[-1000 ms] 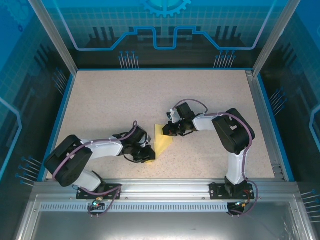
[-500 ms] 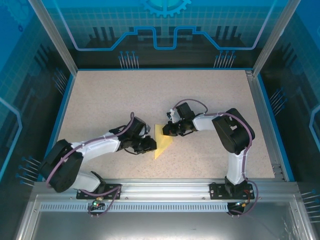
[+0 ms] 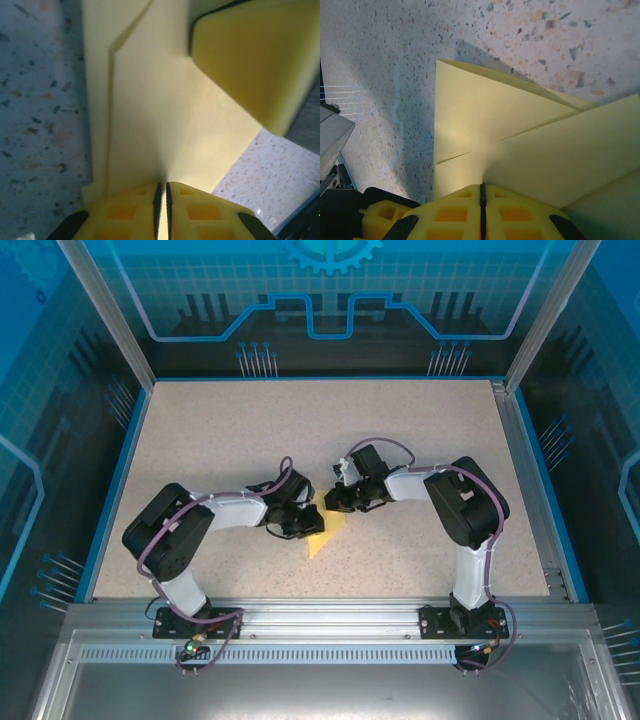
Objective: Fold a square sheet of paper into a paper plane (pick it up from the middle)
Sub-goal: Fourth fold the wing at the center of the table.
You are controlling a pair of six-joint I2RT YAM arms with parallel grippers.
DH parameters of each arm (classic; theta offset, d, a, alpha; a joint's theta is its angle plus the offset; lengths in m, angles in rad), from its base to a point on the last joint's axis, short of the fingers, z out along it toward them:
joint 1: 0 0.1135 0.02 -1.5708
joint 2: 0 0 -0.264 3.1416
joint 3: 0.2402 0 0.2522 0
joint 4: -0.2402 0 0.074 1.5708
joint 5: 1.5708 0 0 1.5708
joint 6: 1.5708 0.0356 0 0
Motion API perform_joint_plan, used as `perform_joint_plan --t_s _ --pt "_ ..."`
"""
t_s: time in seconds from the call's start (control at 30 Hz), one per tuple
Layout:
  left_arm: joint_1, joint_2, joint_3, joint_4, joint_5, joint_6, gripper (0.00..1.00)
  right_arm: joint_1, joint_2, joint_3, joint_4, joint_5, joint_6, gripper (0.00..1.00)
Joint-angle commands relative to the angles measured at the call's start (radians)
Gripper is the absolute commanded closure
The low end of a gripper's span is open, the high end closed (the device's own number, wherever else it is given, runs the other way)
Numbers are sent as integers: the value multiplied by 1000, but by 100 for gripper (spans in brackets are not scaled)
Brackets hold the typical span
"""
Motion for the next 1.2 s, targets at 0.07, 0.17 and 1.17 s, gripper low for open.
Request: perform_joint_plan --t_s 0.07,0.17,1.17 --pt "3 38 -34 -21 -79 13 88 2 53 11 -121 140 -17 90" --pt "2 49 -64 -22 -82 13 91 -6 46 30 -130 152 -10 90" --pt "1 31 -138 21 -47 37 91 -66 -70 138 -164 98 -41 87"
